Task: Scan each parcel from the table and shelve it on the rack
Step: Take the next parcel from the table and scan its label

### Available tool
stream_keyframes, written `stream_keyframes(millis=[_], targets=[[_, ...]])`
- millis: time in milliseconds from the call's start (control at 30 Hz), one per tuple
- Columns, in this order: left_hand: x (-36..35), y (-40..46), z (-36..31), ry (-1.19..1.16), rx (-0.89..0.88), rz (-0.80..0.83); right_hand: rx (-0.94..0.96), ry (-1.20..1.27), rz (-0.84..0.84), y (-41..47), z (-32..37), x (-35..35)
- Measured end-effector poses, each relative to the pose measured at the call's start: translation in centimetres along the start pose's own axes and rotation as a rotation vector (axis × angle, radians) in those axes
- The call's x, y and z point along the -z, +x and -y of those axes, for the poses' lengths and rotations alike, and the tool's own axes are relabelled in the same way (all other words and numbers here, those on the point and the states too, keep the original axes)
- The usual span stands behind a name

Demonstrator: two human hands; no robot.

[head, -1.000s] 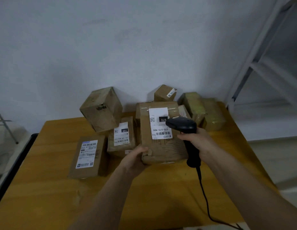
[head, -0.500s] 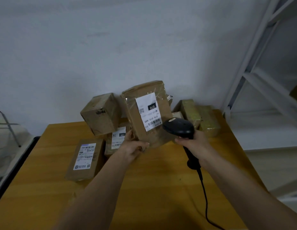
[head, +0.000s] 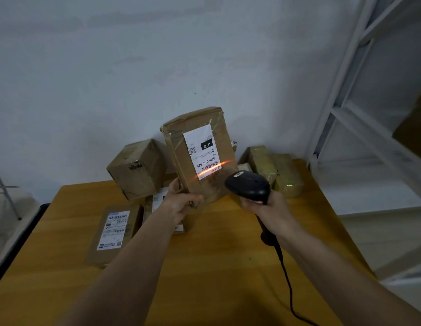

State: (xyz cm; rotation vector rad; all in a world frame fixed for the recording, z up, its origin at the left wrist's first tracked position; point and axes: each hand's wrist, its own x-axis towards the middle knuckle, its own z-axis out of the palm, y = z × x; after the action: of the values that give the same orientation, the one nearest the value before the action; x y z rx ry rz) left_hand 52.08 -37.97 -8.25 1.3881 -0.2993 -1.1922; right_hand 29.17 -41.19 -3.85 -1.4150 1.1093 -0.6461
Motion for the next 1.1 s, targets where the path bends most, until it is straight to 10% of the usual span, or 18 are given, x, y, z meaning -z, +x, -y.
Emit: stream_keyframes(millis=[567,1100], targets=[[-3.9,-2.8,2.9,-0.029,0.011,-0.009,-0.029,0.107,-0.045,-2.1,-0.3,3.8],[-12.4,-10.2,9.2,0.516,-0.146,-0.104,-0.192,0.185,-0.268,-8.5,-5.3,15.2]])
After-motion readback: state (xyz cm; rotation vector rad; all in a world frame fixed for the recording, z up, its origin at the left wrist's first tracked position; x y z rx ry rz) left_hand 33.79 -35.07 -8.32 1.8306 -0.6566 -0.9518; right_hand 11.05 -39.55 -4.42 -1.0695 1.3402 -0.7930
